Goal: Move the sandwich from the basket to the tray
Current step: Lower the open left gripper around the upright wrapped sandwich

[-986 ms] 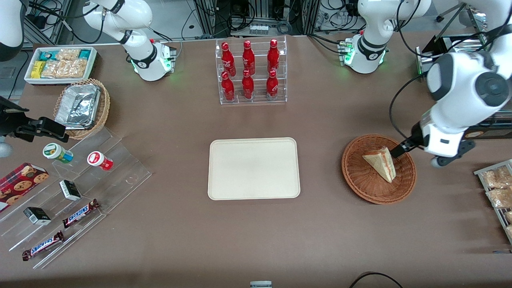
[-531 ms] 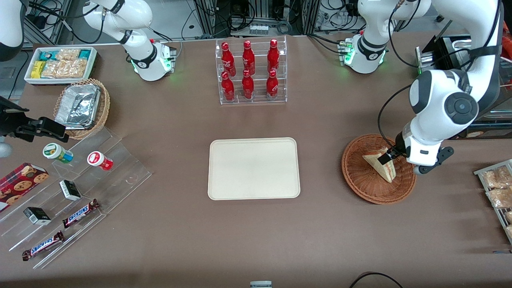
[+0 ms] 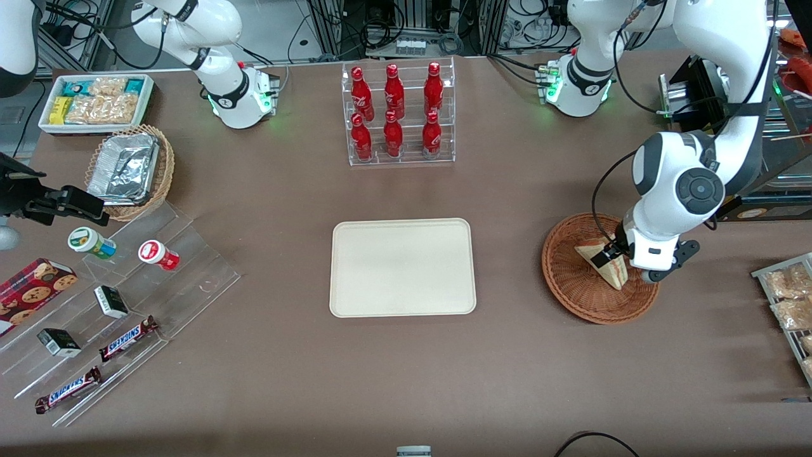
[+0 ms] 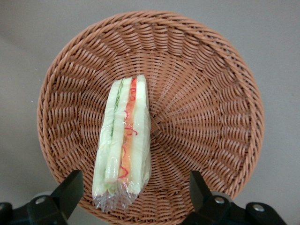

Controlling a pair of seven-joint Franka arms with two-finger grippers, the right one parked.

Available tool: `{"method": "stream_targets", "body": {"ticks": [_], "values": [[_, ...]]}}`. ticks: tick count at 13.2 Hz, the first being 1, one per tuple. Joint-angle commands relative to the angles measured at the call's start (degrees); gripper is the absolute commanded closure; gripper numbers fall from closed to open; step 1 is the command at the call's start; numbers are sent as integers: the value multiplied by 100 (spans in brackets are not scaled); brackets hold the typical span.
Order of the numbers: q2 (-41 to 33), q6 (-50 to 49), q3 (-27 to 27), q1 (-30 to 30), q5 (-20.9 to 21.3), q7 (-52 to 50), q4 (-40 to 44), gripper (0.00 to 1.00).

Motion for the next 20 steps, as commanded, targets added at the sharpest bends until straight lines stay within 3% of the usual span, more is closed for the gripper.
{"method": "stream_targets", "body": {"ticks": [1, 6, 17, 18, 19, 20], "values": [[-23, 125, 112, -30, 104, -196, -117, 0], [91, 572, 235, -21, 112, -196, -336, 0], [196, 548, 227, -30, 112, -469, -451, 0], [205, 539, 227, -38, 104, -478, -451, 6], [214, 530, 227, -38, 104, -608, -451, 28], [223, 530, 200, -47, 104, -801, -451, 61]]}}
